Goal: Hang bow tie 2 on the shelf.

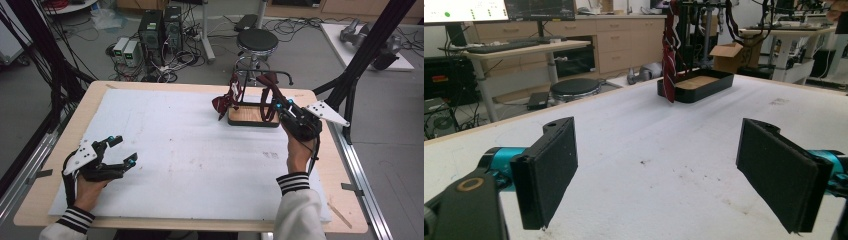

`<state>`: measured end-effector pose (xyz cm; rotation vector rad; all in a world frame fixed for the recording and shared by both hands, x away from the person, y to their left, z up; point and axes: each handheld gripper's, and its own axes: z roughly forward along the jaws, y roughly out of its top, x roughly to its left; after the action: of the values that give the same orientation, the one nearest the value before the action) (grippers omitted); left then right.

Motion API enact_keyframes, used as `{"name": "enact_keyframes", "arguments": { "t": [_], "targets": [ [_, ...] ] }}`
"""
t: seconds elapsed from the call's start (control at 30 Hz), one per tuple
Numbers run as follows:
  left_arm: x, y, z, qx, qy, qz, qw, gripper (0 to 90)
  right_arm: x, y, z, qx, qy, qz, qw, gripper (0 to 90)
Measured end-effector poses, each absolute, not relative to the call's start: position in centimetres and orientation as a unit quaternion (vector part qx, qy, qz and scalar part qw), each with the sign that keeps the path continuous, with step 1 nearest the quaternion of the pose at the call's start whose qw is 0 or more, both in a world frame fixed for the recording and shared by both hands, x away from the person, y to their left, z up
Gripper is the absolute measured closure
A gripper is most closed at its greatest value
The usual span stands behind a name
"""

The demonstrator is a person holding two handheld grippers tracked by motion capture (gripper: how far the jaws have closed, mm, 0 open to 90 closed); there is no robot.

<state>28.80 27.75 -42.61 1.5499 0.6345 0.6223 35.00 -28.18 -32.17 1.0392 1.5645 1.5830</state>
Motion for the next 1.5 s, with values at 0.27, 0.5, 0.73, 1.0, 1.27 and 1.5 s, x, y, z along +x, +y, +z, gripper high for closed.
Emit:
{"name": "enact_keyframes", "arguments": {
  "t": [0.27, 0.5, 0.73, 1.0, 1.27, 1.5],
  "targets": [
    [28.8, 27.7, -42.7, 0.675, 0.275, 0.272, 0.628, 17.2, 36.8, -28.3, -31.5, 0.405, 0.588, 0.605, 0.351, 77.8],
    [28.9, 27.7, -42.8, 0.675, 0.273, 0.273, 0.628, 17.2, 38.1, -28.6, -31.7, 0.421, 0.576, 0.603, 0.358, 77.9],
    [28.9, 27.7, -42.8, 0.675, 0.274, 0.272, 0.629, 17.2, 38.9, -29.2, -32.4, 0.446, 0.557, 0.607, 0.351, 77.9],
    [28.9, 27.5, -42.9, 0.677, 0.271, 0.271, 0.628, 17.2, 39.7, -29.6, -33.0, 0.467, 0.541, 0.609, 0.346, 77.8],
    [28.9, 27.3, -43.0, 0.678, 0.271, 0.270, 0.628, 17.3, 40.1, -29.9, -33.5, 0.490, 0.531, 0.603, 0.339, 77.8],
    [28.9, 27.1, -43.0, 0.680, 0.268, 0.269, 0.627, 17.3, 40.2, -30.3, -33.8, 0.516, 0.522, 0.603, 0.313, 77.8]
  ]
}}
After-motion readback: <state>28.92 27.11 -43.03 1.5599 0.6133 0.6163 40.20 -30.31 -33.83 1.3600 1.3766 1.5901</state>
